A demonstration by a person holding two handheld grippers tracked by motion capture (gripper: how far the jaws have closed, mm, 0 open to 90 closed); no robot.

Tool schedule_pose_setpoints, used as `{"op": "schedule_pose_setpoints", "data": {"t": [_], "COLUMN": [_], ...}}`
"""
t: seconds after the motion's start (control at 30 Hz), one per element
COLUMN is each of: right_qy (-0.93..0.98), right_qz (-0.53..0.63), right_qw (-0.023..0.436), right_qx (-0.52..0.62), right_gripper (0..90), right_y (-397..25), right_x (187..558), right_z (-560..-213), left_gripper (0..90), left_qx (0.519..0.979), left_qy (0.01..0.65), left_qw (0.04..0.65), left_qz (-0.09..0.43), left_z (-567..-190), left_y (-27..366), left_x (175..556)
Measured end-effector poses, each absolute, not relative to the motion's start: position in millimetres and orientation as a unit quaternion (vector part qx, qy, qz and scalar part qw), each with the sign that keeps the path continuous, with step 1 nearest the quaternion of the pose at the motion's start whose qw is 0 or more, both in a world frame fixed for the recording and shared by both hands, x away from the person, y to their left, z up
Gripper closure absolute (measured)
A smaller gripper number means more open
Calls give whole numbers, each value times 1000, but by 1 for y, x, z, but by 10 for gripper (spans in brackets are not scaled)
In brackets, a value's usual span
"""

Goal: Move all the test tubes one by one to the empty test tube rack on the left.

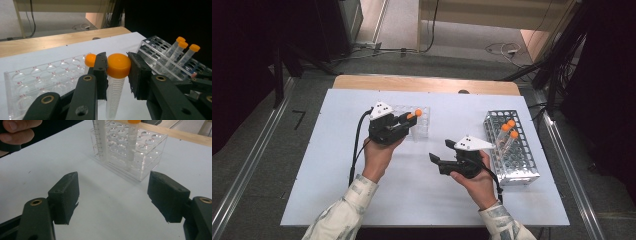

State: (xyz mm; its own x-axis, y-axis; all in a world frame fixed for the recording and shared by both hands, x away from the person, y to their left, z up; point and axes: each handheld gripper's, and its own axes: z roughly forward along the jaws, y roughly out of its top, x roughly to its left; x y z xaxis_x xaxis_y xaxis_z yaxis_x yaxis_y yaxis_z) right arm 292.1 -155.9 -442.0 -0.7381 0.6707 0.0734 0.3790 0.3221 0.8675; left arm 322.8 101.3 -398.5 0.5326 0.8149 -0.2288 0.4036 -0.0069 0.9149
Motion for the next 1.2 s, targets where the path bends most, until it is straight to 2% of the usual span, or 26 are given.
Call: {"op": "schedule_pose_setpoints", "data": {"t": [0.5,1.2], "right_qy": [796,790], "right_qz": [486,492], "right_qw": [148,147], "right_qx": [330,335], "right_gripper": [247,251], "right_y": [-159,-163], "right_x": [293,294], "right_z": [-441,-438], "left_gripper": [700,700], "left_qx": [651,655], "left_qy": [485,486], "left_qw": [551,532], "left_qz": [194,229], "left_z": [-396,-380], "left_y": [115,108], "left_x": [350,372]}}
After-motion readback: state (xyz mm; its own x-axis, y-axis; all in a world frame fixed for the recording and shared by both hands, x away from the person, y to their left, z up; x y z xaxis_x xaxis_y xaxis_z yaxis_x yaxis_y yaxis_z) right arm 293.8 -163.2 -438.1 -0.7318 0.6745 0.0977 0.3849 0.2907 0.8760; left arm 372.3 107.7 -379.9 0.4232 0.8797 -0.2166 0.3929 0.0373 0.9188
